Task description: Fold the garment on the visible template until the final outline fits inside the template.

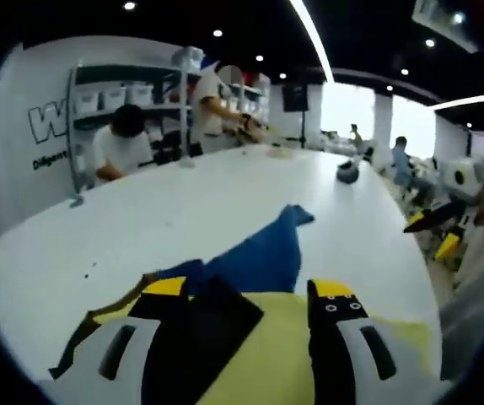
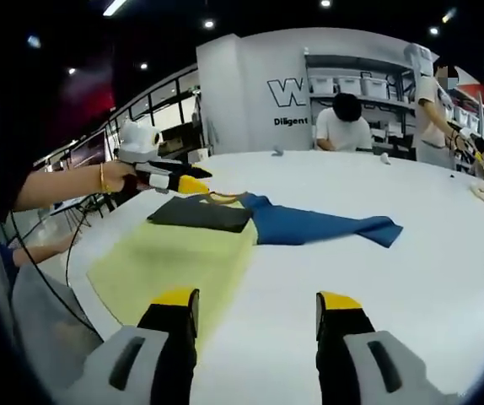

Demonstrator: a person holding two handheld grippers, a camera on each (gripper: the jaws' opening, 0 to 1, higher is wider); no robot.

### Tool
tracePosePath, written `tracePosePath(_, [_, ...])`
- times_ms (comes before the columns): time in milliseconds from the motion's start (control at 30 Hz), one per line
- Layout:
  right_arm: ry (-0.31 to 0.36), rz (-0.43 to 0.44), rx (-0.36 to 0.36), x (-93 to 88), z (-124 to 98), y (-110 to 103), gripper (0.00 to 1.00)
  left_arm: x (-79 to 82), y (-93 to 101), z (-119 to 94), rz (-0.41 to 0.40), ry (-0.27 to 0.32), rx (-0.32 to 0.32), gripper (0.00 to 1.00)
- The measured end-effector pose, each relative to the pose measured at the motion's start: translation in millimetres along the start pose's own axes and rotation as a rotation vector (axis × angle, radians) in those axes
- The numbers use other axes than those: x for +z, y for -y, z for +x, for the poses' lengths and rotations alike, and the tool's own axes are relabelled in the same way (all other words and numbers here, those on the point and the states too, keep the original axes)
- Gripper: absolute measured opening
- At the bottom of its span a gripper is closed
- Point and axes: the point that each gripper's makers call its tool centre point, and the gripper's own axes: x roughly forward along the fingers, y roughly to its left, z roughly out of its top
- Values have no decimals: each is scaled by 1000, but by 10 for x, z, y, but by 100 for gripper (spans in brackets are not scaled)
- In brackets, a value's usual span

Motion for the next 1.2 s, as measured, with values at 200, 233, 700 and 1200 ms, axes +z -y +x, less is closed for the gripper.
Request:
tracePosePath(200, [29,-13,0,136,40,158,52,80,-14,-596,-17,96,159,64])
tracePosePath(233, [27,-16,-1,133,55,188,52,83,-10,-645,-23,104,169,65])
tracePosePath(700, [21,-46,-28,477,319,704,50,119,259,-1714,-42,209,304,80])
tracePosePath(1200, [-39,-26,-78,576,545,1123,44,-218,361,-2460,-87,194,430,82])
